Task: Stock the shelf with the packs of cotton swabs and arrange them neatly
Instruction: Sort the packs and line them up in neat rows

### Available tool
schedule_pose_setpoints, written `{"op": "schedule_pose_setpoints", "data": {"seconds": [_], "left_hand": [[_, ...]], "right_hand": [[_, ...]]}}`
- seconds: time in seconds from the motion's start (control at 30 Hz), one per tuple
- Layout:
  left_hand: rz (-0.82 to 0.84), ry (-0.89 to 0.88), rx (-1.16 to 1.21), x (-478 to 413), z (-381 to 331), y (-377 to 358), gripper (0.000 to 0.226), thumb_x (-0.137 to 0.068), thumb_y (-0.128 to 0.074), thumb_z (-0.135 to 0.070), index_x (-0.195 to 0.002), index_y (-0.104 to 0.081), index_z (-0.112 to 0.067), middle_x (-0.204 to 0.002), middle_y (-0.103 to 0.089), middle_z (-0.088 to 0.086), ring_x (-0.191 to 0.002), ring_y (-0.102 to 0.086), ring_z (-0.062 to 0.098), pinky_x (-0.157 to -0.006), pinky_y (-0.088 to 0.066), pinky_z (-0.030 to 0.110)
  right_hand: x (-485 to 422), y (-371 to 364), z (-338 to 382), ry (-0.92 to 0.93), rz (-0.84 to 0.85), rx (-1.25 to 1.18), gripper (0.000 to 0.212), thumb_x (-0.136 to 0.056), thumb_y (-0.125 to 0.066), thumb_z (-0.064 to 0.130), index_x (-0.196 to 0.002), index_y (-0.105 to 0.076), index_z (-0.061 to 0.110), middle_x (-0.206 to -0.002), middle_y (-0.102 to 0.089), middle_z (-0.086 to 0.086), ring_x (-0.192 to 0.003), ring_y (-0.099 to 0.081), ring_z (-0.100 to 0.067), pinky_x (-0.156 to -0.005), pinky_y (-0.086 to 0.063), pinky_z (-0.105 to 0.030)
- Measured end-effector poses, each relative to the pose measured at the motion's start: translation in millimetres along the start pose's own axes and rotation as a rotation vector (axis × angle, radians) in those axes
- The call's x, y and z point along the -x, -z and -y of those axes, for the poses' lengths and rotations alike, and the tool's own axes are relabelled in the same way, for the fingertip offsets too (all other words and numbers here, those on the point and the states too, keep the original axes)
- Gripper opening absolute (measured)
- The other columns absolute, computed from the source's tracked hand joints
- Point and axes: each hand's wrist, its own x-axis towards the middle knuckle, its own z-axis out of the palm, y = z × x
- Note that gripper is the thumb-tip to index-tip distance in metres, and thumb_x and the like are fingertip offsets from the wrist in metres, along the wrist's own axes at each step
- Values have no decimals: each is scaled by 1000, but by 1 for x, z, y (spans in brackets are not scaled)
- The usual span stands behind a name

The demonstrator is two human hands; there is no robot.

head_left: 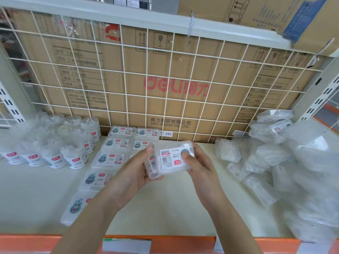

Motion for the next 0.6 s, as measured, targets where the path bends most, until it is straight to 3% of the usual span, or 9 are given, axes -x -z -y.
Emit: {"op": "schedule_pose_setpoints", "data": {"seconds": [0.1, 0.23, 0.33, 0.4, 0.53, 0.6], "left_hand": [[12, -19, -111, 3, 5, -1, 53, -76, -67, -48, -120, -60, -19, -115, -68, 5, -106, -64, 20, -83, -52, 31], [-76, -34, -50, 5, 10, -8, 60, -67, -71, -43, -118, -61, -13, -113, -68, 8, -101, -66, 20, -83, -52, 34], [-147, -126, 141, 8, 15, -20, 40, -79, -67, -33, -113, -63, -14, -114, -68, 9, -102, -65, 18, -84, -54, 32], [-176, -195, 111, 13, 17, -28, 38, -84, -61, -35, -117, -61, -15, -115, -67, 6, -106, -64, 17, -85, -53, 30], [-240, -210, -99, 19, 30, -30, 68, -67, -64, -51, -126, -55, -18, -118, -66, -2, -116, -56, 16, -103, -38, 40], [-198, -179, -152, 23, 36, -32, 74, -63, -65, -55, -129, -52, -22, -123, -63, -5, -120, -53, 14, -107, -36, 41]], "right_hand": [[3, -4, 2, 38, 53, 45, 38, -83, -56, 19, -117, -62, 6, -107, -70, -8, -98, -65, -16, -79, -49, -22], [5, -6, 7, 32, 48, 66, 44, -83, -57, 28, -124, -60, 13, -113, -69, -4, -104, -64, -15, -82, -51, -26], [11, -7, 2, -86, 53, 29, 64, -73, -64, 46, -133, -50, 28, -120, -65, 5, -113, -60, -12, -93, -50, -33], [16, -9, -4, -173, 81, -8, 75, -65, -67, 51, -133, -48, 27, -117, -67, 2, -113, -60, -16, -95, -48, -36], [24, -6, -7, -207, 123, -81, 46, -80, -60, 35, -123, -58, 19, -114, -68, -4, -108, -62, -23, -88, -50, -33], [25, -1, -5, -201, 111, -127, 42, -81, -57, 30, -122, -60, 18, -114, -67, -6, -108, -63, -25, -88, -51, -36]]}}
